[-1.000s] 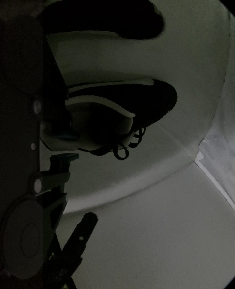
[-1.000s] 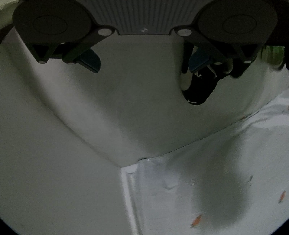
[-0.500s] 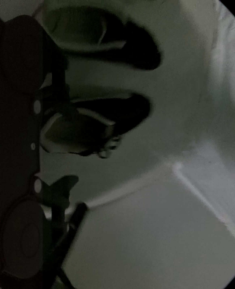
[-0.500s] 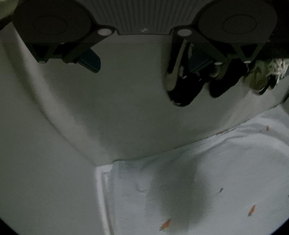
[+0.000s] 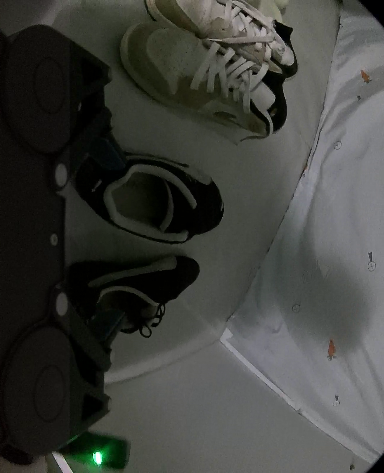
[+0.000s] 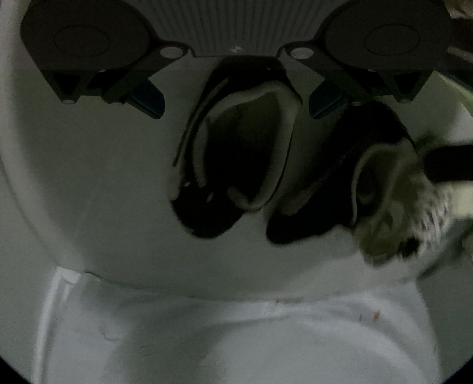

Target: Organize scattered shoes

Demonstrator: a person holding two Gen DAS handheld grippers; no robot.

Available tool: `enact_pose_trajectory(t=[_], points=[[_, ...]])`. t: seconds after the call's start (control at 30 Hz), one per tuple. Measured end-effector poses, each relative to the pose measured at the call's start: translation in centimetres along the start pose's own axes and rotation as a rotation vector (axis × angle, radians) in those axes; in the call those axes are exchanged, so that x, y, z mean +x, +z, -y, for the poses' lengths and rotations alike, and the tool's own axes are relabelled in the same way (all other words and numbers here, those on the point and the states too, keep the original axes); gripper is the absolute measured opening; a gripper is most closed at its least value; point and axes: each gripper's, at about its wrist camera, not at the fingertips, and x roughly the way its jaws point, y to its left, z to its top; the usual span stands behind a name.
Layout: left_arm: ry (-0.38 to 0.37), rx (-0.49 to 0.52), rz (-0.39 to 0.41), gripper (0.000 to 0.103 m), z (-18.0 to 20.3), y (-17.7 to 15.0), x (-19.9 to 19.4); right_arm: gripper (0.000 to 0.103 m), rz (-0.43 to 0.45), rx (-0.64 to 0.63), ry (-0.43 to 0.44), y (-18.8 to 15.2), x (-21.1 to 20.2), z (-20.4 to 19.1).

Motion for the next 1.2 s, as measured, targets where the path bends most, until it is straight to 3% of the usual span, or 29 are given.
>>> enact_pose_trajectory(t=[0.2,0.3,0.47,0.57,0.77,1.03,1.2], points=[[-0.01,0.002,0.006,0.102,-0.6,0.4,-0.5,0.101,-0.032,0.029,-0.022,-0.4,-0.7,2.1],[-0.027,-0.001,-0.003,0.102,-0.7,1.2,0.2,0.101,-0.052,0.07,-0.092,-0.7,-1.2,4.1],[-0.056,0.027,0.021,0.102,0.0,2.7,1.3,0.101,-0.06,0.282,-0.246,-0.2,-0.9,9.4],[-0.07,0.067,0.024,0.102,0.2,4.0,2.0,0.101,-0.05,0.357,-0.288,0.9,0.0,11.7],[-0.072,0.086,0.035,0.102,-0.3,7.2,3.8,0.101,-0.029,0.375,-0.383,4.7,2.8,14.7],[-0.026,0.064,0.002,0.102,-1.6,12.3,9.8,0.101,-0.006,0.428,-0.382,10.6,7.4,17.8],[-0.035,0.068,-0.041,0.102,-2.3,15.2,13.8,0.101,0.037,0.484,-0.32,13.6,10.2,18.8]])
